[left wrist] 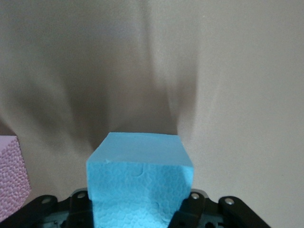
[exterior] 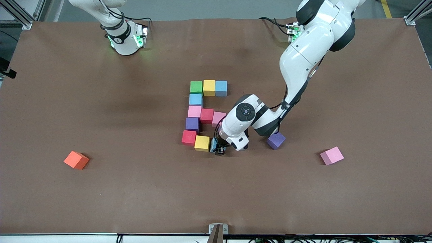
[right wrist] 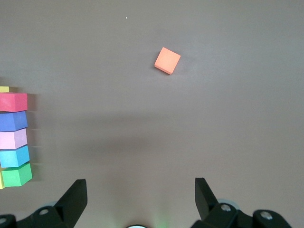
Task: Arrange 11 blocks into digit 3
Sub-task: 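Lower the cyan cube beside the yellow cube with the left gripper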
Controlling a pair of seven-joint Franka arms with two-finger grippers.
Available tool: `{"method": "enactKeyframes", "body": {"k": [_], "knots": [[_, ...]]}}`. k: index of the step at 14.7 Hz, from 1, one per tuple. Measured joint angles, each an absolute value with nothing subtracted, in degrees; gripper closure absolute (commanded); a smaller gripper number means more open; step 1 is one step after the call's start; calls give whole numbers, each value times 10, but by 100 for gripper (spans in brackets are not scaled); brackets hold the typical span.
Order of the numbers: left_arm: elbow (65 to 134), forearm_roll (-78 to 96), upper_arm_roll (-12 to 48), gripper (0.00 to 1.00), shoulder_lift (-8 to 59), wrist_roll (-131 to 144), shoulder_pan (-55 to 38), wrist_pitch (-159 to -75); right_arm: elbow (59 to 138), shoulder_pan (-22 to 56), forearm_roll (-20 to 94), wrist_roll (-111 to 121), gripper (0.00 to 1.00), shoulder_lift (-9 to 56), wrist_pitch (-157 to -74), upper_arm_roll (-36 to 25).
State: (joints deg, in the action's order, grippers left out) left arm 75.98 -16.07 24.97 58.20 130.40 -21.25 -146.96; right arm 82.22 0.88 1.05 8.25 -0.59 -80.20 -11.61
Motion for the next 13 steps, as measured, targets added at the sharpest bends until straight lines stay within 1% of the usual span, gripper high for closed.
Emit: {"method": "enactKeyframes", "body": {"k": [4, 13], "knots": [[757, -161, 228, 97, 578, 1304, -234, -1469, 822, 9, 10, 83, 0, -6, -802, -118], [756, -161, 224, 97, 578, 1322, -237, -1470, 822, 9, 10, 83, 0, -6, -802, -117]]}}
